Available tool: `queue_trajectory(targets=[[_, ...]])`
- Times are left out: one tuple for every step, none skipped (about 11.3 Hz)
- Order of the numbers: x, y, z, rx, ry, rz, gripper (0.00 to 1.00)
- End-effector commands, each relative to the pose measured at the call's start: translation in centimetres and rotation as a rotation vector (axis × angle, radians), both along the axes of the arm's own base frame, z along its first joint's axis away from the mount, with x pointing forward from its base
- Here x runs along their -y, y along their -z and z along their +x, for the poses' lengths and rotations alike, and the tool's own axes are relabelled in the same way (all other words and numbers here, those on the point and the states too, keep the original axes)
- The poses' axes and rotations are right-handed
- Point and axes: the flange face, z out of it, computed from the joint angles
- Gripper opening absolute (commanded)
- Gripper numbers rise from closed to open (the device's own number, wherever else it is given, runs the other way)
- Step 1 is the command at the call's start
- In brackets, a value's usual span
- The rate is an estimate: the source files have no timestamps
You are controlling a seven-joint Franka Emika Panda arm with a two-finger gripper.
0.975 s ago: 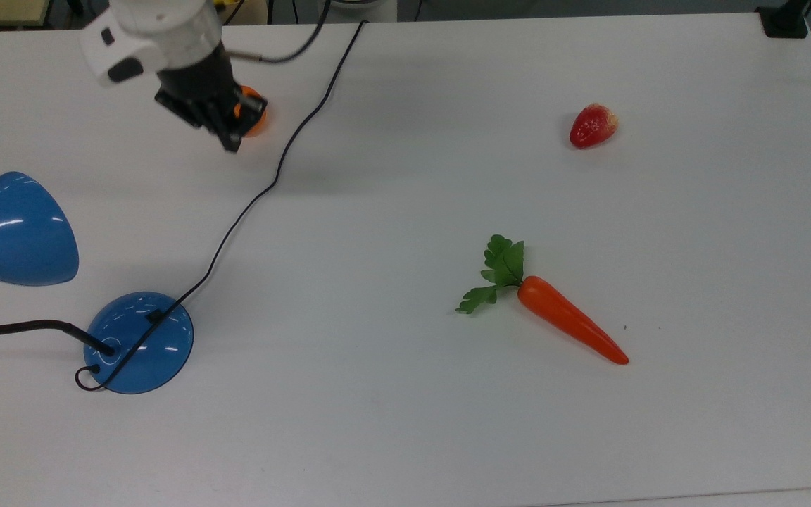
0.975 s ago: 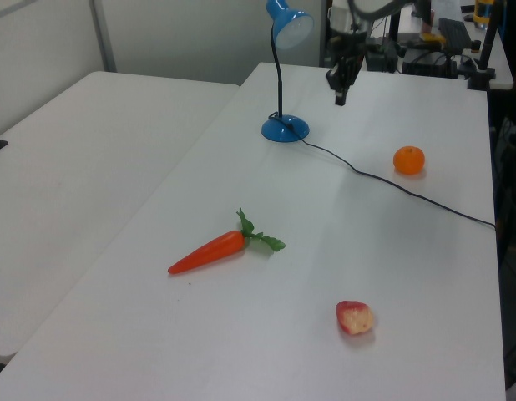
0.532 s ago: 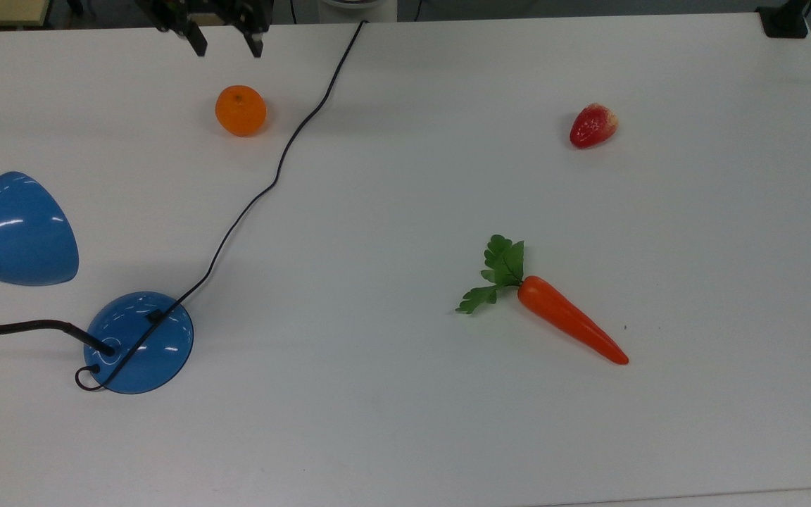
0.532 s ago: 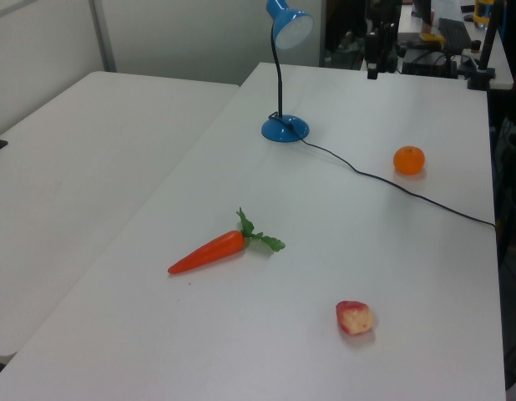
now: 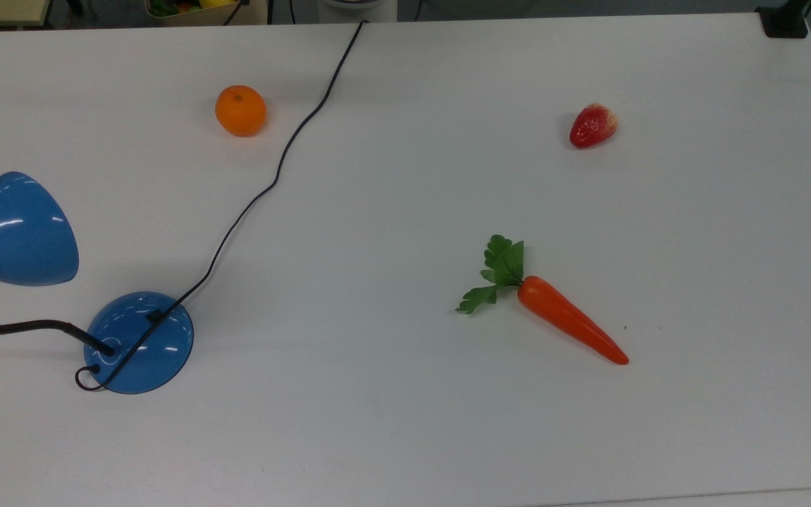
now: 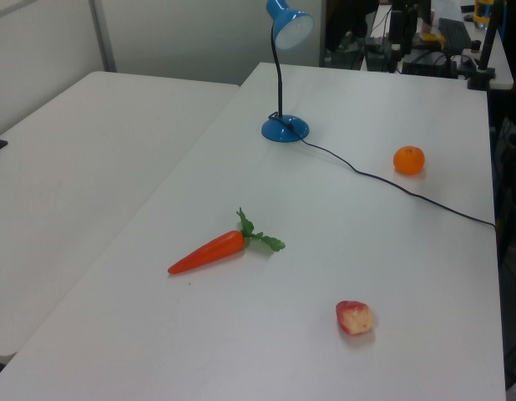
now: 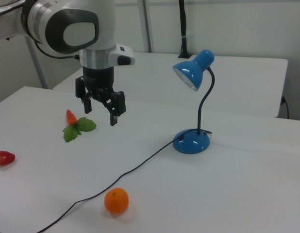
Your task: Turn off lamp
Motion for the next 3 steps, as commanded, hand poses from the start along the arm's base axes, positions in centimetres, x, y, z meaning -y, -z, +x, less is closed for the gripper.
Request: queue_trajectory(targets=[[0.11,-0.30,-1.21,-0.009,-0.022,0.001,1.00],[0.10,-0.41,-1.24,-0.011,-0.020,0.002,1.00],[0.18,-0.48,-1.25,-0.010,-0.014,0.001,1.00]])
